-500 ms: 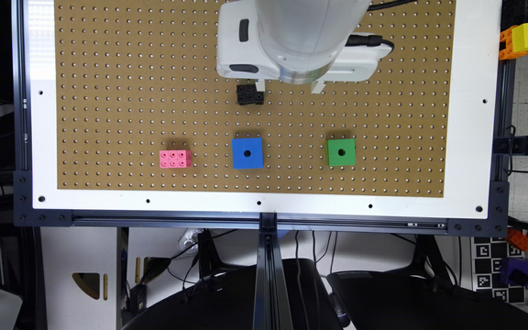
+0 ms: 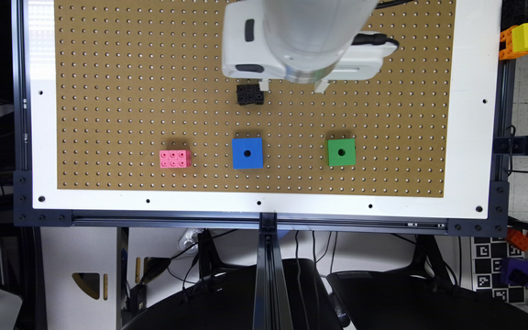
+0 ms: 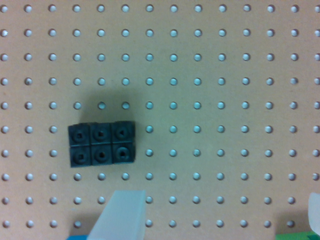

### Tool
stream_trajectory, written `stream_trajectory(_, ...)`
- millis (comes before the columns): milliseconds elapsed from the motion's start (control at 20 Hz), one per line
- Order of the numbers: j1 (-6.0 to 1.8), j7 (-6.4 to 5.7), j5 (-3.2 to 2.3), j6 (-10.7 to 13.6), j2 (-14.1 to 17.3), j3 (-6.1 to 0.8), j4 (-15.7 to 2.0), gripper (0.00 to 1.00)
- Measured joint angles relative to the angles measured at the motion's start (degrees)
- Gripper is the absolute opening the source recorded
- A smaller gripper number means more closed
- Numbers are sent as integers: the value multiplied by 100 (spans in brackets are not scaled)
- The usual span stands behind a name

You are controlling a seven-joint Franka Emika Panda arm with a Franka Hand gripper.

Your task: Pick up green block.

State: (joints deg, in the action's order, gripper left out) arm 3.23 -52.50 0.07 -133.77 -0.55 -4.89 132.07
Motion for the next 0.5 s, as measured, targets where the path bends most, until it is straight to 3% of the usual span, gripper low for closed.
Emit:
stream_trajectory(100,-1,-154,0,-8,165,-176,-228,100)
stream_trajectory(200,-2,-233,-2,-8,433,-268,-534,100)
stream_trajectory(350,1,-323,-10,-1,1056,-388,-1250,100)
stream_trajectory(500,12,-543,-112,94,1789,-582,-2121,100)
